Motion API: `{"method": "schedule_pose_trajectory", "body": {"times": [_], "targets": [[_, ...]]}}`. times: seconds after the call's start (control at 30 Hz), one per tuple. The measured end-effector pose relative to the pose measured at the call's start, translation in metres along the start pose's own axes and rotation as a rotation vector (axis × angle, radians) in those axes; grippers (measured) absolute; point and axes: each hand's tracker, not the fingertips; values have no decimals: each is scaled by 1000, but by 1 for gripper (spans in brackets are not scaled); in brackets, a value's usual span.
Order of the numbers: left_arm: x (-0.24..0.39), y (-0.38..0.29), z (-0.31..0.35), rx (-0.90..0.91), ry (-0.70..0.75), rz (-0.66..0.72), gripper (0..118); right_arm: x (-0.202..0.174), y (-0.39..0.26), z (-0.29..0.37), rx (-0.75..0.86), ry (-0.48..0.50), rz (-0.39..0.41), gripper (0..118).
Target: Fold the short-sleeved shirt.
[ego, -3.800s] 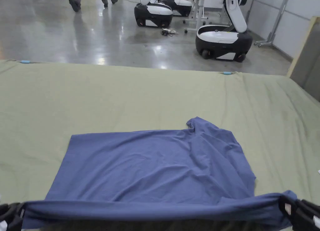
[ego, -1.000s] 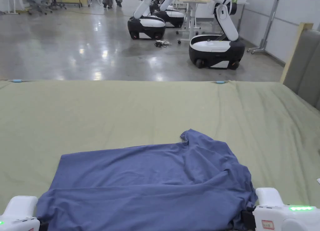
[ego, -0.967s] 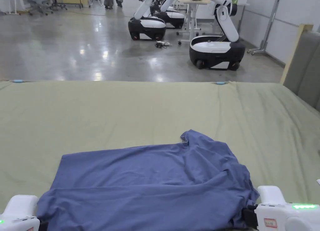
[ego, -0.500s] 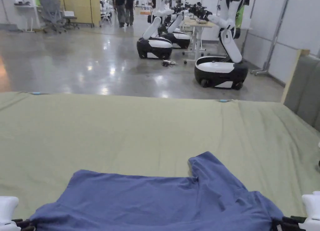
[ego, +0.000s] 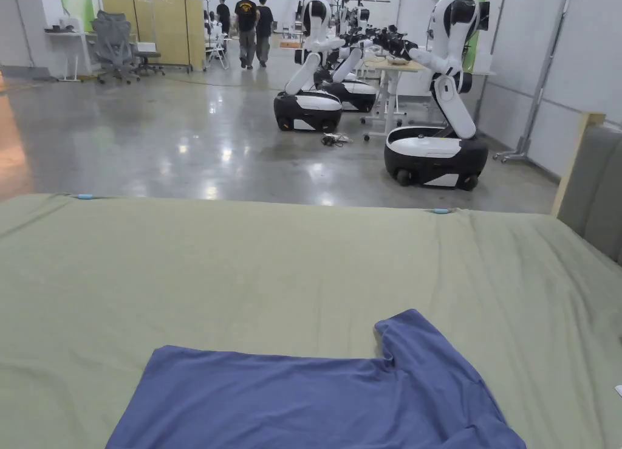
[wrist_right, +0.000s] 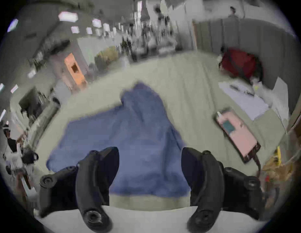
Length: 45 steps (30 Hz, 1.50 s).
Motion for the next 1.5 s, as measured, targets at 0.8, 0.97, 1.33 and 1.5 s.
{"method": "schedule_pose_trajectory", "body": {"times": [0.8, 0.97, 1.33, 1.5], "targets": [[21, 69, -117, -5, -50, -94, 1, -105, -51, -6, 393, 0, 356, 5], [25, 119, -231, -149, 5, -148, 102, -105, -49, -9, 378, 7, 382, 5], [58, 137, -344, -358, 78, -286, 75, -66, 5, -59, 70, 52, 243, 6], [87, 142, -309, -300, 35, -382, 5, -37, 86, -161, -86, -114, 321, 79]]}}
